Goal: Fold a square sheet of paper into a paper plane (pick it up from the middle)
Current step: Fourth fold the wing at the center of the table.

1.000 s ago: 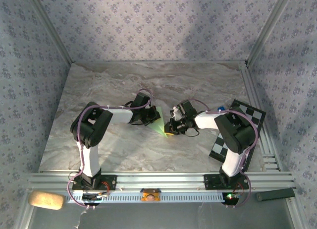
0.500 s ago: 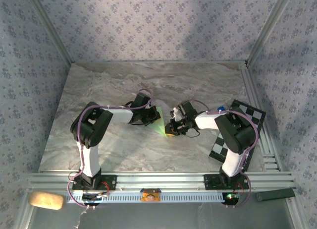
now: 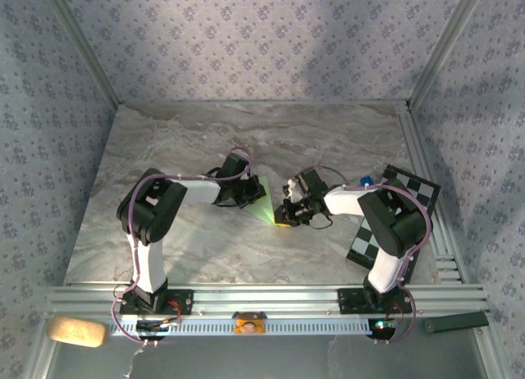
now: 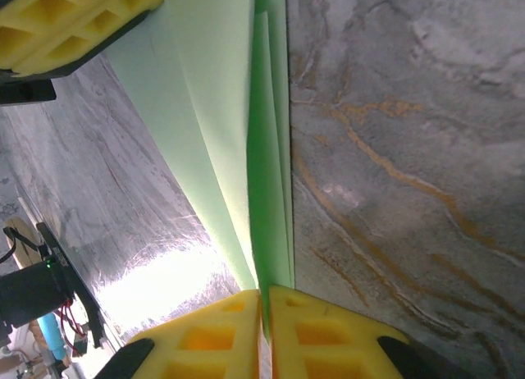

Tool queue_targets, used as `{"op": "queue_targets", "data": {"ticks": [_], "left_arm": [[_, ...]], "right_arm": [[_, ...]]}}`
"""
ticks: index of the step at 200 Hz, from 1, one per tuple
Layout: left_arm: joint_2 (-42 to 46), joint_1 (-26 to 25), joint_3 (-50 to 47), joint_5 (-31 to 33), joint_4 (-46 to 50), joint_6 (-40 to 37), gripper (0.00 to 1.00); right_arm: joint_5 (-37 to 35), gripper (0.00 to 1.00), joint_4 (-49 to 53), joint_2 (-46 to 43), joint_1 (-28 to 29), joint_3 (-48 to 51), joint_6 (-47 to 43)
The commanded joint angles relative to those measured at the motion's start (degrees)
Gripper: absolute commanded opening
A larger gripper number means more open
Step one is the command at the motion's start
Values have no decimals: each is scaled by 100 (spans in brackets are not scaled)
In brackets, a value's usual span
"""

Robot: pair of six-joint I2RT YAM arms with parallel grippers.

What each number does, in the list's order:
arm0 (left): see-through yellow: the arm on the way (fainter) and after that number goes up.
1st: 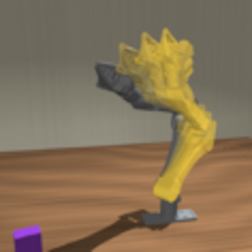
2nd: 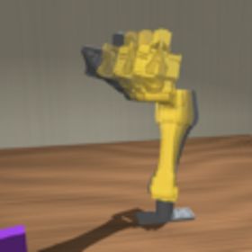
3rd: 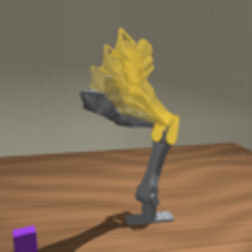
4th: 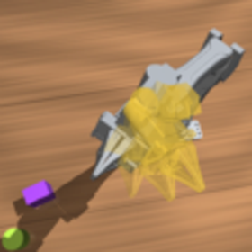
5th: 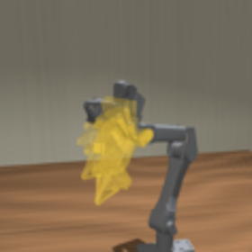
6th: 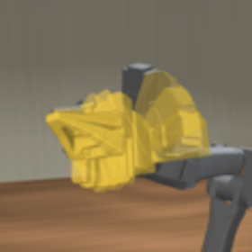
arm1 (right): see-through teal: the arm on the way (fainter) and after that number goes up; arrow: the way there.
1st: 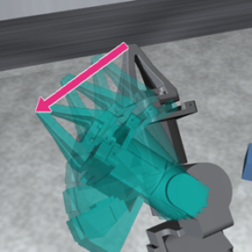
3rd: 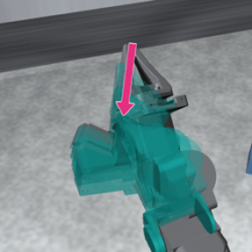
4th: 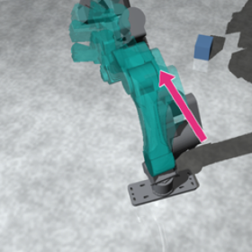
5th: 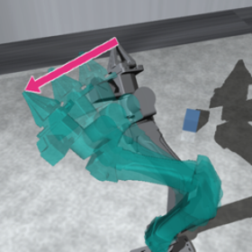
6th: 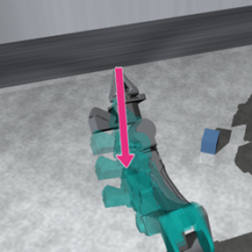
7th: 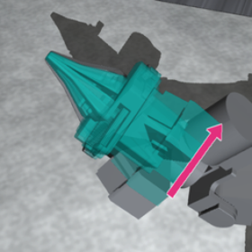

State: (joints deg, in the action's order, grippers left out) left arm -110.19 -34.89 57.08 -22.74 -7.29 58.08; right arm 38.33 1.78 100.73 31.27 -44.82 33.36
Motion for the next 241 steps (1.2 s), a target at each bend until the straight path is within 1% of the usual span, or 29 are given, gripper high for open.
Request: {"op": "queue_targets", "data": {"ticks": [1, 36, 54, 92, 110, 147, 178, 196, 228, 241], "left_arm": [[-284, -21, -22, 191, 501, -98, 2], [-275, -17, -36, 191, 501, -89, 2], [-265, -12, -48, 209, 500, -96, 2], [-272, -13, -49, 199, 492, -87, 2], [-269, -10, -48, 200, 492, -87, 2], [-266, -22, -49, 185, 479, -78, 2], [-272, -16, -53, 191, 485, -78, 2], [-261, -10, -65, 191, 483, -78, 2], [-270, -20, -58, 190, 485, -78, 2], [-261, -12, -60, 187, 483, -85, 2]], "right_arm": [[-212, 9, 727, 64, 36, 212, -105], [-54, 7, 546, 125, 2, 289, 23], [-61, 9, 571, 0, 0, 301, 21], [-250, 14, 793, -219, -9, 270, -123], [-268, 15, 811, -173, 1, 264, -164], [-647, 15, 1078, -81, 56, 178, -234], [-603, 9, 1042, 13, 67, 182, -184], [-592, 8, 979, 1, 72, 228, -142], [-516, 7, 942, -32, 71, 220, -128], [-424, 8, 848, -121, 65, 233, -88]]}}
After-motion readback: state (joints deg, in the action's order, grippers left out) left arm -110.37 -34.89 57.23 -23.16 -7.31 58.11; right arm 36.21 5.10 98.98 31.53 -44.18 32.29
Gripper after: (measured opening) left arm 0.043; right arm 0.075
